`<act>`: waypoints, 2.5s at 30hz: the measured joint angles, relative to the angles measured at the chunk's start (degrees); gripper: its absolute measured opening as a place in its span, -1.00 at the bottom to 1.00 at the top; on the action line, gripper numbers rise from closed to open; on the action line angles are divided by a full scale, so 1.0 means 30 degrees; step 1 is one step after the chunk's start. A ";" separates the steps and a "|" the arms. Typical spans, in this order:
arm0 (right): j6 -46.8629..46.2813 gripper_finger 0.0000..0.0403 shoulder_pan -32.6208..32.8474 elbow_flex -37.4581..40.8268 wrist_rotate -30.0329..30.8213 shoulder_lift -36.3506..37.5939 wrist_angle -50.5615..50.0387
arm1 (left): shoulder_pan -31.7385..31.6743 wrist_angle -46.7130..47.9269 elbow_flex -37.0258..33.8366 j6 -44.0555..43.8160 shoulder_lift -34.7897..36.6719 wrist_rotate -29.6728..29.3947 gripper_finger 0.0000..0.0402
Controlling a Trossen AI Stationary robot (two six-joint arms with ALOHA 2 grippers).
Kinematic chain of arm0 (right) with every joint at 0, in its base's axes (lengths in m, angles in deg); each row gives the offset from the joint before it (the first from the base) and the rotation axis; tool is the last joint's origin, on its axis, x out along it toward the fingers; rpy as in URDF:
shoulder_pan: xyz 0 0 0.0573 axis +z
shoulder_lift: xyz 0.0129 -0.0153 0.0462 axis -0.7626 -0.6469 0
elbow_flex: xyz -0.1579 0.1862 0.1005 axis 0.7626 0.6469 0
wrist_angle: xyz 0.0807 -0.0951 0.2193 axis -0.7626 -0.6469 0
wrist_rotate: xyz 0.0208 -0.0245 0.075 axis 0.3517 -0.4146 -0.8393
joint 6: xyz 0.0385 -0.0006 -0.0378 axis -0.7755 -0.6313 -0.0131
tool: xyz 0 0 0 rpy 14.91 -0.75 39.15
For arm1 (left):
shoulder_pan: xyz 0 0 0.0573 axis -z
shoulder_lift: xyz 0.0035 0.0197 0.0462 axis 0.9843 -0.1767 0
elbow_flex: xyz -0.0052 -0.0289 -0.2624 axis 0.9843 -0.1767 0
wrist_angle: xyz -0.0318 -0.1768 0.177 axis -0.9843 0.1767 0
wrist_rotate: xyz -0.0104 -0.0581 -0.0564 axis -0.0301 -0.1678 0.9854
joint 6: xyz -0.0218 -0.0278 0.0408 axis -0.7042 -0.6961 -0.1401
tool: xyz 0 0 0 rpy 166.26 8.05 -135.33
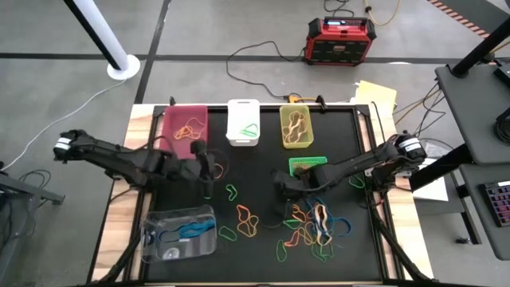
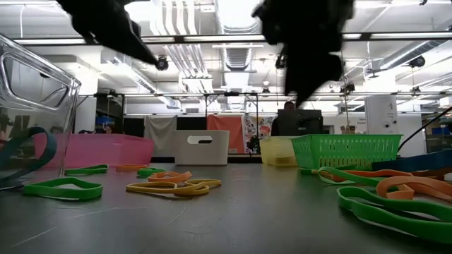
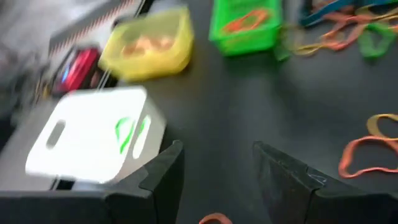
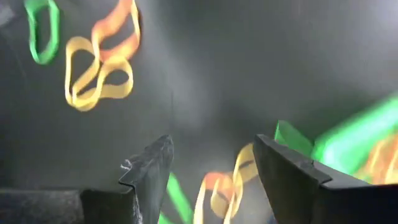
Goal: Sort rubber bands into baskets
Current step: Put the orange rubber band into the green bin
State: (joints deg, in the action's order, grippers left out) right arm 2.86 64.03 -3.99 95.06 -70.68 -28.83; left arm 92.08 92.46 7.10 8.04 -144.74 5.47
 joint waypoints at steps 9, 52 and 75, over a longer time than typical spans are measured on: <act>-0.0394 0.10 0.2456 0.0293 -0.2371 -0.0024 -0.2898 | 0.1164 -0.1606 -0.0019 0.2915 -0.0005 -0.0048 -0.15; -0.0364 -0.93 0.4506 0.7087 0.2386 -0.0009 0.4356 | 0.1096 -0.2685 -0.0393 0.3910 -0.0007 -0.0070 -0.15; 0.2365 -0.96 0.1523 0.0847 0.8566 0.2552 -0.5832 | 0.1096 -0.3931 -0.0401 0.3678 -0.0007 -0.0056 -0.15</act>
State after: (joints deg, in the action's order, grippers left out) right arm 9.95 68.60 -1.45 120.76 -63.03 -46.32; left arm 95.37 80.67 5.90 19.07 -144.76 5.30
